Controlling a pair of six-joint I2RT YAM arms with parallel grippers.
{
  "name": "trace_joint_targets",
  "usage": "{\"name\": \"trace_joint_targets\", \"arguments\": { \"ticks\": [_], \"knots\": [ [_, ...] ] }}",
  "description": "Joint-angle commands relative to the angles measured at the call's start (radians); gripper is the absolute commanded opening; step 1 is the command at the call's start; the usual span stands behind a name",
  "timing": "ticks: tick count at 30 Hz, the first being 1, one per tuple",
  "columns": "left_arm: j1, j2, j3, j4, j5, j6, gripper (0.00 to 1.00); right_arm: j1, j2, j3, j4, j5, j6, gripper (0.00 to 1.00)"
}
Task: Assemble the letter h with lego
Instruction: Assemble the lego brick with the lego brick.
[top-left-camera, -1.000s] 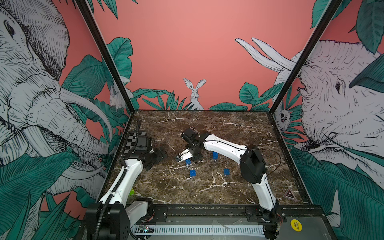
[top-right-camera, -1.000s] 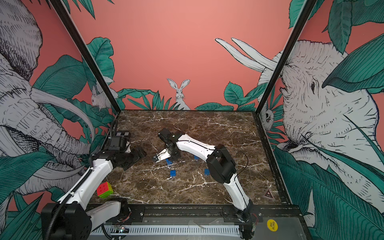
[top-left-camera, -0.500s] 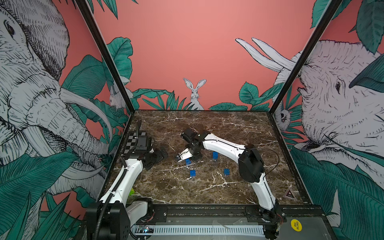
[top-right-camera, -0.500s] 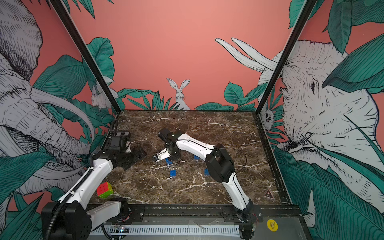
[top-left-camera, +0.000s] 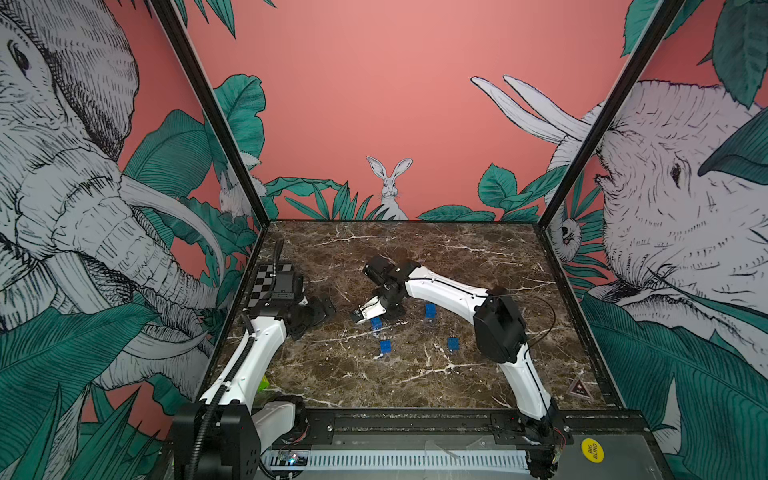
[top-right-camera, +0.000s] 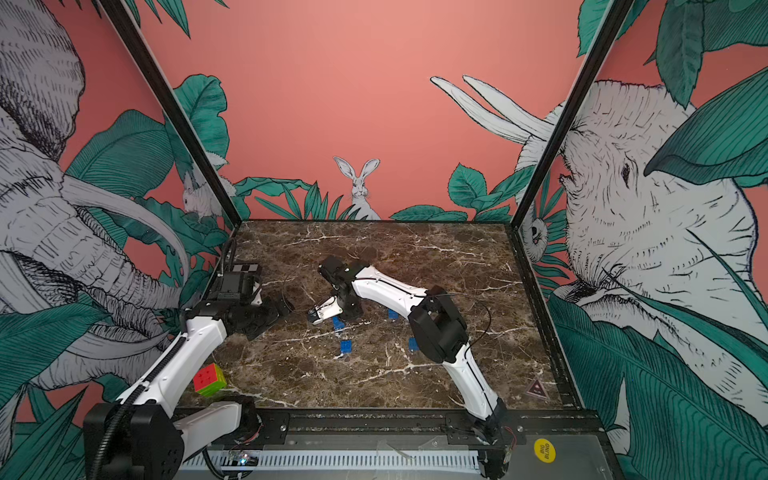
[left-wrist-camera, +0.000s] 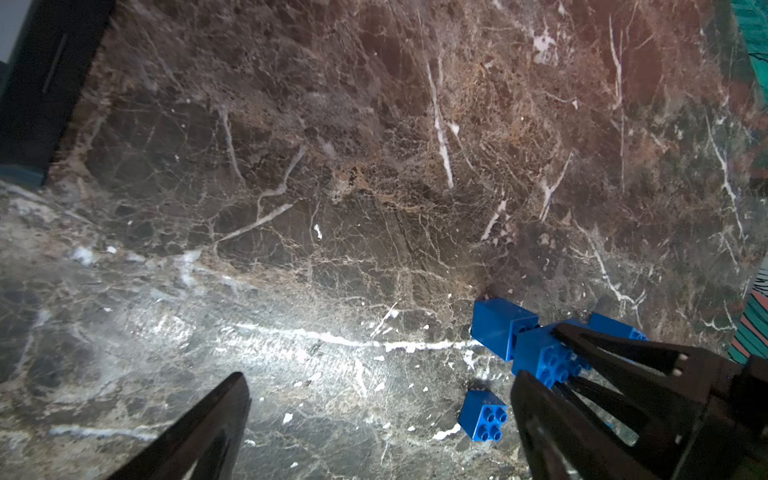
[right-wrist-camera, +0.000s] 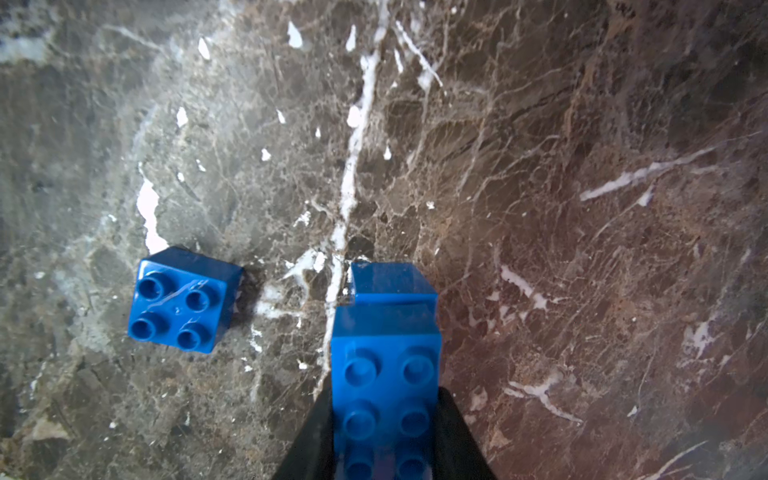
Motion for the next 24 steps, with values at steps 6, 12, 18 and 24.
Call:
{"name": "trace_joint_targets", "arguments": {
  "ticks": [6, 12, 18, 24],
  "knots": [
    [-0.004, 0.003, 0.017, -0.001, -0.013, 0.005, 0.99, -0.007, 0.026, 0.047, -0.034, -0.025, 0.016, 0.0],
    [-0.005, 0.012, 0.016, 0.004, -0.01, 0.005, 0.99, -0.013, 0.047, 0.078, -0.074, -0.041, 0.016, 0.0],
    [-0.005, 0.013, 0.022, 0.002, -0.014, 0.009, 0.99, -0.014, 0.061, 0.094, -0.105, -0.047, 0.013, 0.0],
    [-0.004, 0.017, 0.022, 0.002, -0.015, 0.008, 0.99, -0.017, 0.068, 0.103, -0.109, -0.047, 0.015, 0.0]
  ]
}}
